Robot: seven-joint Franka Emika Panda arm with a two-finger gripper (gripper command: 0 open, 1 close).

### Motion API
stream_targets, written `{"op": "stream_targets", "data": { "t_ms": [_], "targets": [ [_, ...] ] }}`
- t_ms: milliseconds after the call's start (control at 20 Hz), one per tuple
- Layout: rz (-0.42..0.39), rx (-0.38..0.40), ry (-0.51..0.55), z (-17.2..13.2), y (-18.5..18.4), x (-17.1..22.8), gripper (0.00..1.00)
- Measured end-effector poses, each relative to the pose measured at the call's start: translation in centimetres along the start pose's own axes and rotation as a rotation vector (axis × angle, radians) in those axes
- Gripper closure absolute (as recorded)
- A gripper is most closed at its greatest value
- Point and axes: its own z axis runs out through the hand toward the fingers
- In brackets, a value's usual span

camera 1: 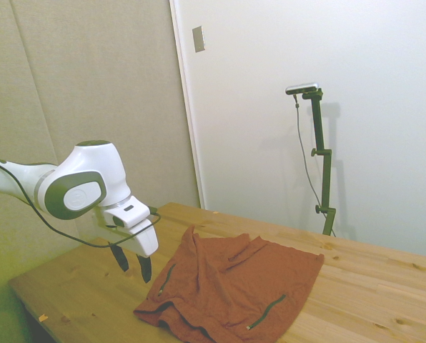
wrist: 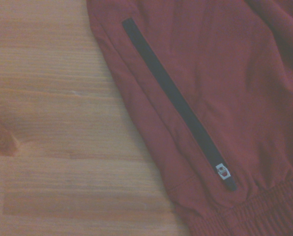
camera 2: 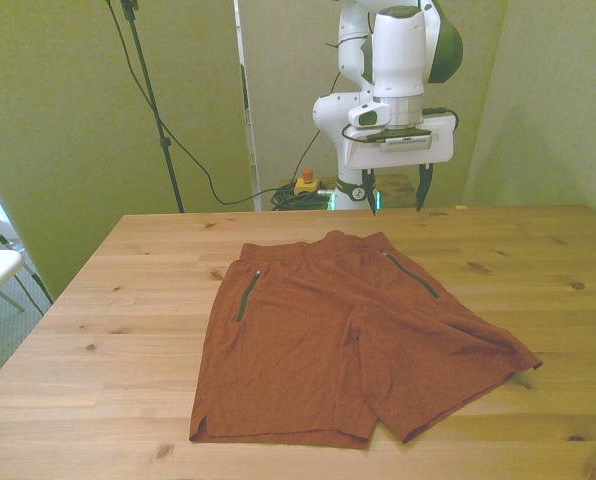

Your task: Fold the shorts

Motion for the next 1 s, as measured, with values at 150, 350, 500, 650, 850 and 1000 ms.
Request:
{"op": "stream_targets", "data": {
  "t_ms": [150, 350, 500, 650, 850, 1000],
  "targets": [
    [-0.009, -0.026, 0.047, 0.1, -0.3, 0.0, 0.00],
    [-0.140, -0.124, 0.209, 2.5, -2.2, -2.8, 0.00],
    [-0.236, -0.192, 0.336, 5.1, -2.5, -5.2, 0.00],
    [-0.313, -0.253, 0.463, 6.5, -3.0, -7.7, 0.00],
    [-0.367, -0.296, 0.536, 7.2, -3.2, -9.5, 0.00],
    [-0.394, -0.325, 0.551, 7.9, -3.0, -10.8, 0.00]
  ]
}}
